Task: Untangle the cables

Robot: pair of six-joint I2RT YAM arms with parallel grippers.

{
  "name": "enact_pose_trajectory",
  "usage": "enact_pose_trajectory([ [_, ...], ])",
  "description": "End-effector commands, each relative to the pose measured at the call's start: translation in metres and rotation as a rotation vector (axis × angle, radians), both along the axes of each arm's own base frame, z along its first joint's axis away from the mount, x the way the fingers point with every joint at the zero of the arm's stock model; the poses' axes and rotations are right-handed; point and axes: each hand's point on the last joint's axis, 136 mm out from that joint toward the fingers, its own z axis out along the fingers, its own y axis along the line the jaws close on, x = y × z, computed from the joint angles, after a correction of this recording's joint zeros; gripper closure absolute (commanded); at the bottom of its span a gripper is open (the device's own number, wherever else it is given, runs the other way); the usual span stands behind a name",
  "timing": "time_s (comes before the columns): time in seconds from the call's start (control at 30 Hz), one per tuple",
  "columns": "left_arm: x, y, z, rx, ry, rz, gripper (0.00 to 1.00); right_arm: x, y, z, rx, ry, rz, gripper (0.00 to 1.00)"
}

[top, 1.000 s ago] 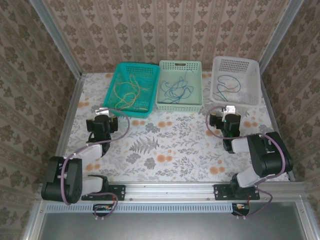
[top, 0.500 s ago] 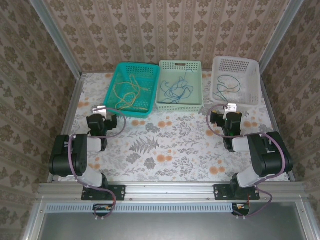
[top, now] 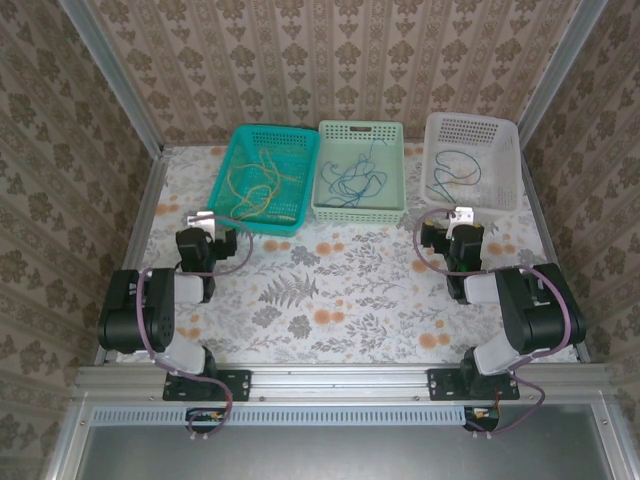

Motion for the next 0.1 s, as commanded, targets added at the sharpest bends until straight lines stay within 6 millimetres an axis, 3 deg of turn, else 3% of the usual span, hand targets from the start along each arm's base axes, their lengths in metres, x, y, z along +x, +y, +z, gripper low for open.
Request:
enact_pose_trajectory([
  [0.0, 0.0092, -0.0034, 0.0178, -0.013, -0.062, -0.014, 0.0, 0.0073, 0.0004, 0.0138, 0.008, -0.047, 0.005, 0.0],
  [0.07, 0.0091, -0.004, 0.0175, -0.014, -0.062, -0.015, 0.0, 0.0072, 0.0004, 0.0131, 0.009, -0.045, 0.005, 0.0],
])
